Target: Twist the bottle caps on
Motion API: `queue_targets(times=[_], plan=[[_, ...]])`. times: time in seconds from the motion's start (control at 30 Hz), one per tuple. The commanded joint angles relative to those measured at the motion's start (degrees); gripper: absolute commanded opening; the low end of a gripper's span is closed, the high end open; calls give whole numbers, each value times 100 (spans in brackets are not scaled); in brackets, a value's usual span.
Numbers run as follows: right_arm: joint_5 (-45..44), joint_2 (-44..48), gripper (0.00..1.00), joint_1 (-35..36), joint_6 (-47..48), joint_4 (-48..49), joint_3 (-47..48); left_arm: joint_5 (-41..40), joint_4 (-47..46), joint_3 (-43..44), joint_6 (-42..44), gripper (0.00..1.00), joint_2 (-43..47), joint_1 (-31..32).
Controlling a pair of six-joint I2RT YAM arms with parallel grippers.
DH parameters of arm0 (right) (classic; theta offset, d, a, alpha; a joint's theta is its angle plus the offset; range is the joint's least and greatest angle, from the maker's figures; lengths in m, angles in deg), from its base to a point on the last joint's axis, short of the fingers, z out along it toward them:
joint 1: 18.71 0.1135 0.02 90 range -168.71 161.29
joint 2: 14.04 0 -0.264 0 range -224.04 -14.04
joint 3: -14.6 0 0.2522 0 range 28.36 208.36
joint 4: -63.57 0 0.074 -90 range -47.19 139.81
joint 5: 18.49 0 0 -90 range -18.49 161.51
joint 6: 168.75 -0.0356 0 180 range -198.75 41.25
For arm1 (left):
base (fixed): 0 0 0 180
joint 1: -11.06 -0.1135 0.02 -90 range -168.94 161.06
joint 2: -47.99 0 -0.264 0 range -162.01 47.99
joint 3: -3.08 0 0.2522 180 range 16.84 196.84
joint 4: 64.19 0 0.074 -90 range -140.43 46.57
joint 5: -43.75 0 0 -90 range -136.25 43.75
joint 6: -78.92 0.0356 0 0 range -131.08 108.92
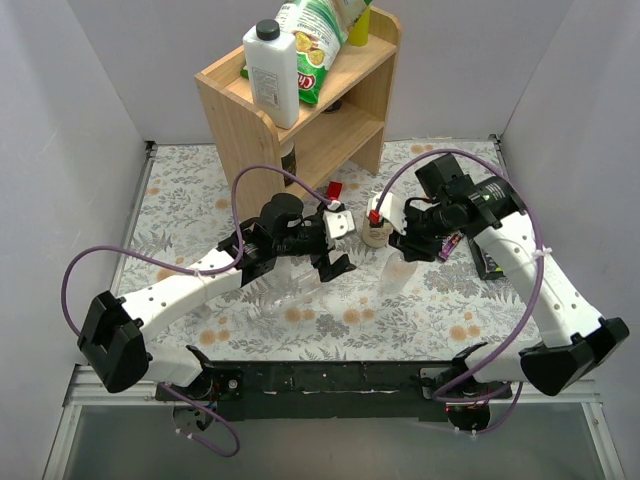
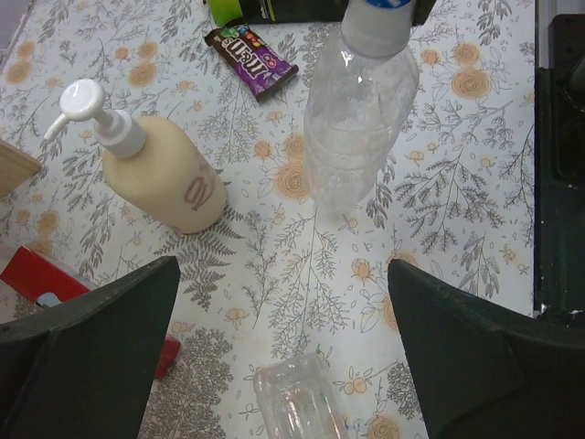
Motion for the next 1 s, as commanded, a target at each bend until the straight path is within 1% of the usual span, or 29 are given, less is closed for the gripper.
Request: queue_targets(times=[0.0,0.07,0.17,0.2,0.3,0.47,0.5,0.67,0.77,0.8,0.83,0.97], plan=[[324,-235,1,-289,-79,45,105,9,-4,153,-200,98,308,23],[466,-271,1,-386,-79,106,88,-52,66,136,-192,98,369,23],[466,-201,3,-439,-166,457,-149,-114,190,101,-200,98,395,15],[449,-140,5,-448,-228,632,-237,-123,198,66,-200,98,404,23],[413,-157,14,-457,-316,704,-431,-114,181,22,-262,98,387,15],[404,-157,23,-457,-360,730,-519,-44,58,-40,-358,98,334,23],[396,-166,28,-448,-369,739,-527,-26,49,-49,-367,98,317,23],[299,-201,43,-448,-492,862,-571,-8,40,-49,-385,98,273,23],[334,-227,46,-457,-501,880,-554,-9,31,-66,-385,98,264,15],[334,-245,50,-448,-501,880,-528,9,23,-75,-385,98,255,23],[325,-262,52,-457,-501,889,-519,0,23,-84,-385,98,255,15],[334,-297,55,-457,-518,906,-501,35,-30,-128,-420,98,246,15]])
